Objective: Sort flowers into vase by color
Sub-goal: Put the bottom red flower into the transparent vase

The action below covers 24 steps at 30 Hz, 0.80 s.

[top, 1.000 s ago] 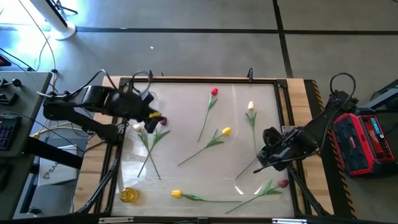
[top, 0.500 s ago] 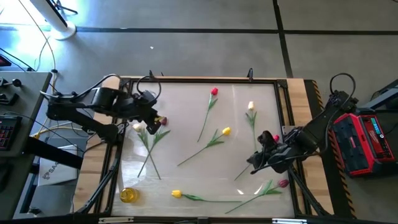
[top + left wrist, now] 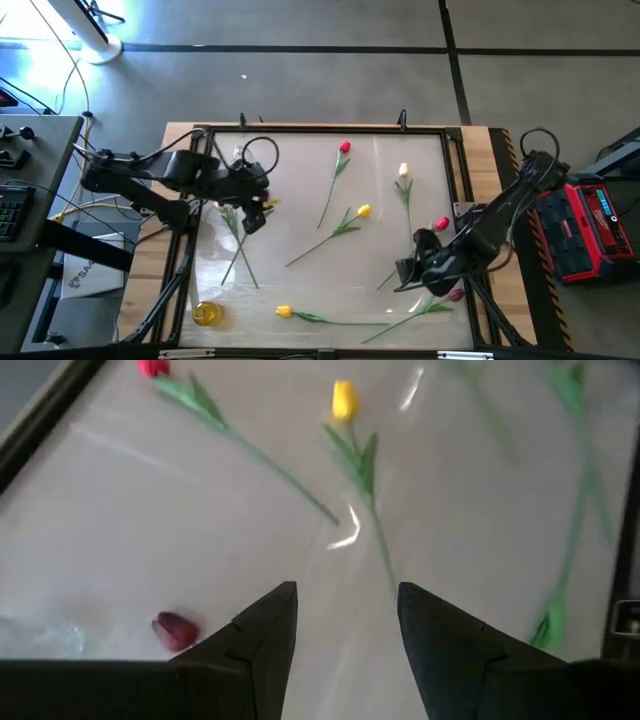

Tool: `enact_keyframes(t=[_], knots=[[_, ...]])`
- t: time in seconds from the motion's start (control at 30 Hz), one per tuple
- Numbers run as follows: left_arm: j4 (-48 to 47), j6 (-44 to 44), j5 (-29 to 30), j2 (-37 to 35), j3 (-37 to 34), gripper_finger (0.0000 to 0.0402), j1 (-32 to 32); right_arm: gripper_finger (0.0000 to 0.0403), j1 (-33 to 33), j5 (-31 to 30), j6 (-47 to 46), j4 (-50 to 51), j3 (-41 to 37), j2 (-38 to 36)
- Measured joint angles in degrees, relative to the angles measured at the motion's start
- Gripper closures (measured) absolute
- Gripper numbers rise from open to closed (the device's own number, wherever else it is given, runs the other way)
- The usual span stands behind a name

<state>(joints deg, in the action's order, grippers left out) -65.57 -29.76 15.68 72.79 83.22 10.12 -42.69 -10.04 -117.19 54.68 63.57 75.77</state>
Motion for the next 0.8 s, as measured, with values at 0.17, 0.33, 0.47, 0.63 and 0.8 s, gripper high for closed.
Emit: enact_keyframes(t=[0.17,0.33,0.47,0.63,0.8], knots=[[3.06,0.03,3.43,-5.56,0.0,0.0237,1.71,0.0253,-0.98,7.99,-5.64,-1.36,-0.02,5.02],[6.09,0.36,4.0,-9.42,0.0,0.0237,2.2,0.0253,-1.15,9.28,-12.02,2.23,-0.02,8.89],[8.97,5.08,2.99,-10.42,0.0,0.0237,4.79,0.0253,1.2,10.79,-12.62,4.03,-0.09,11.13],[12.65,6.5,9.39,-12.4,0.0,0.0242,7.11,0.0253,3.93,13.4,-11.25,1.85,-0.09,12.46],[18.39,10.79,8.91,-15.57,0.04,0.0245,6.03,0.0253,6.5,18.28,-2.9,-4.81,-0.09,11.94]])
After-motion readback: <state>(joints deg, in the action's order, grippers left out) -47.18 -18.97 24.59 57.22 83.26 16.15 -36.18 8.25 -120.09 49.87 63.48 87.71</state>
